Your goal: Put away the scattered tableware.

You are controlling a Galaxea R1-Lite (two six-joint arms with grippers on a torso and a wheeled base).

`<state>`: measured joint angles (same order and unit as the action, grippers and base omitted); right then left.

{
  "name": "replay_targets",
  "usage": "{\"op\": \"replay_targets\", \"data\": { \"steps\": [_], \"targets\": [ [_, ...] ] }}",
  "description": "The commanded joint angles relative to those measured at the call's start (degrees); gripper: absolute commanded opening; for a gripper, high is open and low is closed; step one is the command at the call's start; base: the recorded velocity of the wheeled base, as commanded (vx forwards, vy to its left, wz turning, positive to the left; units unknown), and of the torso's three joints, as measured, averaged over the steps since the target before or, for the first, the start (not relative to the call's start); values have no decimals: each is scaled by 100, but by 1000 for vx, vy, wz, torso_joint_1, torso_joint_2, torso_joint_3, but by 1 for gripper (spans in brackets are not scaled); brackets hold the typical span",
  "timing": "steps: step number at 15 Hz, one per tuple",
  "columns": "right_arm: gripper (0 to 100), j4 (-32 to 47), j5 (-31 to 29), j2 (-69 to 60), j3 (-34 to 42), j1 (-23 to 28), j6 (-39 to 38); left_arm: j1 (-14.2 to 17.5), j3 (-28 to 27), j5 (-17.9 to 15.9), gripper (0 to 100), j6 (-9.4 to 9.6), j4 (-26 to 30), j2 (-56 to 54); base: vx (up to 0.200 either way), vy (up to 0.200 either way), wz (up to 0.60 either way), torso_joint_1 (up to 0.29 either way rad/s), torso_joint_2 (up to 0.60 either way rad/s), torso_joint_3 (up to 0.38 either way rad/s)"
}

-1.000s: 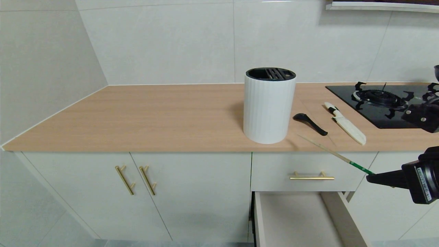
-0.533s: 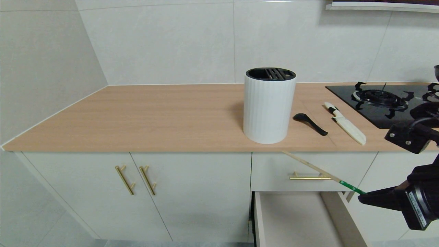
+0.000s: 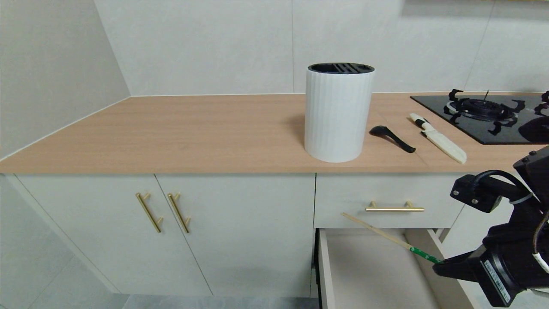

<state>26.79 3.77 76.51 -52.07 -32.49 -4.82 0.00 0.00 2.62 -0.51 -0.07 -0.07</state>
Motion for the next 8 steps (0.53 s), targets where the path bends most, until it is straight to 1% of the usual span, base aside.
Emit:
{"op": "replay_targets", "data": {
  "steps": [1, 8],
  "targets": [
    [0, 1, 1, 110, 3, -3, -2, 0, 0, 2, 100, -2, 7, 7, 0, 0, 0, -168, 466, 290],
    [0, 1, -8, 294, 12, -3, -2, 0, 0, 2, 100, -2, -1, 7, 0, 0, 0, -149, 466, 314]
  ]
}}
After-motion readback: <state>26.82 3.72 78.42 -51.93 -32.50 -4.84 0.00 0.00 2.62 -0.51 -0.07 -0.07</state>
